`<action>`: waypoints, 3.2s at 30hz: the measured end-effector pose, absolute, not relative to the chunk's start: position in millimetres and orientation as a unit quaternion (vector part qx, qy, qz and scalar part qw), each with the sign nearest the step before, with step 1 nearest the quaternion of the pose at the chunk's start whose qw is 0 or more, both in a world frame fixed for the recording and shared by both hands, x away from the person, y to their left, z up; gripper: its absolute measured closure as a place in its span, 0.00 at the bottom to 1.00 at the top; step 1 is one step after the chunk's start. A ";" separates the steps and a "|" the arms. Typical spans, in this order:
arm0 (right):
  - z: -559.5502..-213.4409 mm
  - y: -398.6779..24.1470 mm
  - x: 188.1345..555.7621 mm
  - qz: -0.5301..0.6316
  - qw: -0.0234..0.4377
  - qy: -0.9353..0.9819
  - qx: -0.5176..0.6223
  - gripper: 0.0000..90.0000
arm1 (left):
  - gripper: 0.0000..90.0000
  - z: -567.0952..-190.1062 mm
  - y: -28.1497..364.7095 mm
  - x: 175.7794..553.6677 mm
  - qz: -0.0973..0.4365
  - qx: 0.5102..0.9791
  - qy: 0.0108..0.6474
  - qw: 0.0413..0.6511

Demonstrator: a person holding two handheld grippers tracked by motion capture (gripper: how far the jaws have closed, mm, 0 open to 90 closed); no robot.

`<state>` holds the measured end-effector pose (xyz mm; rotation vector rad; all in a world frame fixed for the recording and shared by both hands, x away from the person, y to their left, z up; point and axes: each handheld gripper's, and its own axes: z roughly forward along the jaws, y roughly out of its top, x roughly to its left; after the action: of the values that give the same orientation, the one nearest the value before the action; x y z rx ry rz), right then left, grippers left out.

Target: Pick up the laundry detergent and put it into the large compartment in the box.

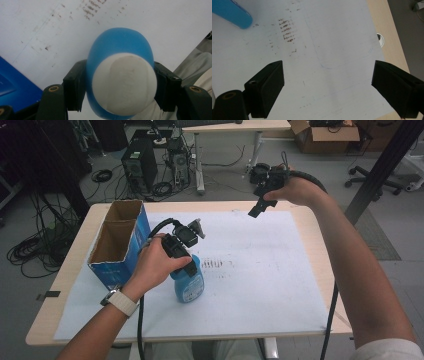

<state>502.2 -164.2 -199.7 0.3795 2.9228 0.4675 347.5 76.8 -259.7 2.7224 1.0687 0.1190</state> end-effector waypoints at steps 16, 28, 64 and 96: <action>-195.2 -164.7 495.7 0.158 0.083 0.976 0.124 0.12 | 0.41 -173.1 90.8 339.2 0.058 0.908 0.404 0.093; -192.3 -165.7 490.5 0.157 0.086 0.976 0.122 0.12 | 0.41 -100.4 111.3 341.9 0.052 0.889 0.446 0.094; -195.1 -165.1 490.5 0.150 0.084 0.978 0.121 0.12 | 0.41 -42.0 232.8 382.1 0.114 0.738 0.661 0.077; -205.1 -161.2 497.4 0.140 0.074 0.979 0.126 0.12 | 0.41 -161.5 256.1 414.7 0.131 0.722 0.676 0.070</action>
<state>497.4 -161.2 -205.1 0.3786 2.9390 0.4191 414.7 256.1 -161.5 2.1717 2.0330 0.3935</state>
